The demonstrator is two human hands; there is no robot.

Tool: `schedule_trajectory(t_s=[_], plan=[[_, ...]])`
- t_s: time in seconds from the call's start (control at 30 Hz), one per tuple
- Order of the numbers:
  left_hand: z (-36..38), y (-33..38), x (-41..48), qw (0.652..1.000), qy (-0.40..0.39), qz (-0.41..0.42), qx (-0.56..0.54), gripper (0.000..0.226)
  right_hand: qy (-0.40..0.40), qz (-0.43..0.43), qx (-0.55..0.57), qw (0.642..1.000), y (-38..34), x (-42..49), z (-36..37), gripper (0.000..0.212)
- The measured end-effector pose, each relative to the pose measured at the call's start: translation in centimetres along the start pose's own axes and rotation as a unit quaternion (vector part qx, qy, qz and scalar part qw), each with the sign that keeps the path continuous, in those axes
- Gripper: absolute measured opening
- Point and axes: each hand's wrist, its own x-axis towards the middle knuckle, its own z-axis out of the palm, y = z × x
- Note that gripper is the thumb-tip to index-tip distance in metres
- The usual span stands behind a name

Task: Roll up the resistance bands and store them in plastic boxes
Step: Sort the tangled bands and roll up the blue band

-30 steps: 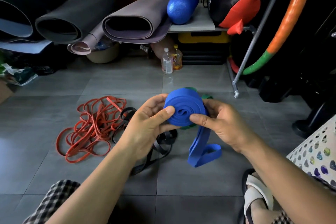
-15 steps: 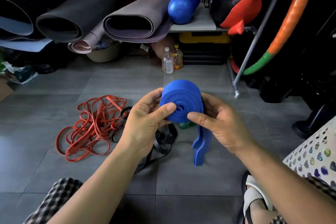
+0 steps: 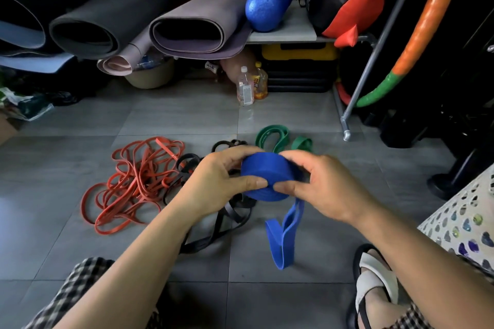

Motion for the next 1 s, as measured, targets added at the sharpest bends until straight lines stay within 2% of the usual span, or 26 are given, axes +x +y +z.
schedule_trajectory(t_s=[0.1,0.2,0.43,0.53,0.6,0.67,0.7,0.8,0.87,0.93,1.0], plan=[[0.5,0.3,-0.2,0.997,0.035,0.005,-0.061,0.038,-0.001,0.01,0.132,0.991,-0.4,0.2,-0.3,0.038],[0.6,0.7,-0.2,0.984,0.058,0.009,-0.166,0.038,0.021,0.007,0.276,0.961,-0.4,0.4,-0.9,0.036],[1.2,1.9,-0.1,0.933,0.079,0.042,-0.348,0.034,0.068,-0.016,0.377,0.923,-1.0,0.5,0.0,0.032],[2.0,1.3,-0.2,0.913,0.088,0.019,-0.399,0.036,0.075,-0.011,0.416,0.906,-1.1,0.6,0.9,0.031],[2.2,0.7,-0.3,0.908,0.086,-0.009,-0.409,0.037,0.066,0.004,0.412,0.909,-0.6,0.6,1.1,0.031],[1.6,0.4,-0.3,0.915,0.065,-0.048,-0.396,0.036,0.048,0.02,0.39,0.919,-0.2,0.6,0.8,0.032],[1.1,0.4,-0.3,0.93,0.056,-0.066,-0.358,0.035,0.039,0.026,0.372,0.927,0.1,0.6,0.5,0.031],[-0.7,0.2,-0.1,0.994,0.037,-0.063,-0.087,0.049,0.021,0.025,0.247,0.968,0.8,0.4,0.0,0.034],[-1.0,0.2,-0.2,0.998,0.018,-0.035,0.041,0.056,0.001,0.018,0.122,0.992,0.7,0.1,0.2,0.044],[-0.6,0.2,-0.3,0.998,0.015,-0.016,0.064,0.047,-0.014,0.011,0.09,0.996,0.5,0.1,0.4,0.046],[-0.4,0.2,-0.4,0.999,0.036,-0.008,0.015,0.042,-0.007,0.012,0.166,0.986,0.4,0.2,0.3,0.039]])
